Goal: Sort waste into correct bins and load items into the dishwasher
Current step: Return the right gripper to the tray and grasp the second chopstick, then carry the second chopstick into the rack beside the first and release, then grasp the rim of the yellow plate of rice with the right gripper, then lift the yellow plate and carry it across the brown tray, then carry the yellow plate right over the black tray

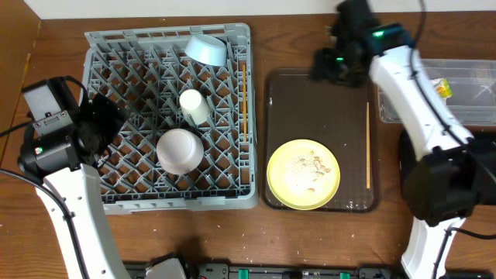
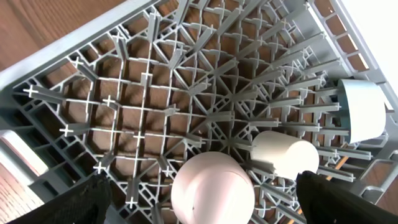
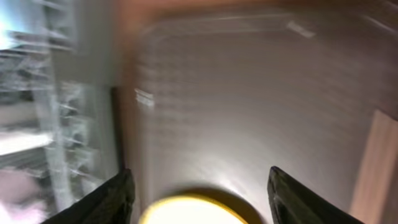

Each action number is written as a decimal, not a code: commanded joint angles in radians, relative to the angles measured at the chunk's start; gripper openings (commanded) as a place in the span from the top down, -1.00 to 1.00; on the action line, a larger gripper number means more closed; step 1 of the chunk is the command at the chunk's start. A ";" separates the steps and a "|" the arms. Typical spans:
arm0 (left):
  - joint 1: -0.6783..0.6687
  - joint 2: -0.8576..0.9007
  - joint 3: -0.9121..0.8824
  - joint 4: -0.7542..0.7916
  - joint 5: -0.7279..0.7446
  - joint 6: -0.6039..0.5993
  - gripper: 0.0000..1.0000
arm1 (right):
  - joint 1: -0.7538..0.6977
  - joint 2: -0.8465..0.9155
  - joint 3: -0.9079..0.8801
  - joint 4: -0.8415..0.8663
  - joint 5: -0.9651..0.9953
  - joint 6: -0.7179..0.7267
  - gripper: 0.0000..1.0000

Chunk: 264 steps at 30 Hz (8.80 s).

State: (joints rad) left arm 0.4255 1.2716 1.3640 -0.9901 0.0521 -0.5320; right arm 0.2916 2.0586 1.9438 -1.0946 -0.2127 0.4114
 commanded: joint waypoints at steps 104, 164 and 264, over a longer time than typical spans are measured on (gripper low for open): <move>0.003 0.003 0.006 -0.002 -0.012 -0.008 -0.93 | 0.191 0.023 0.027 0.307 0.059 -0.091 -0.53; 0.003 0.003 0.006 -0.002 -0.012 -0.008 -0.93 | 0.002 0.044 -0.399 0.172 0.382 -0.131 0.15; 0.003 0.003 0.006 -0.002 -0.012 -0.008 -0.93 | 0.452 0.256 0.045 -0.087 0.889 0.043 0.97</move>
State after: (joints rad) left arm 0.4255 1.2720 1.3640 -0.9901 0.0521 -0.5316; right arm 0.7437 2.3367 1.9762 -1.1805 0.5823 0.4862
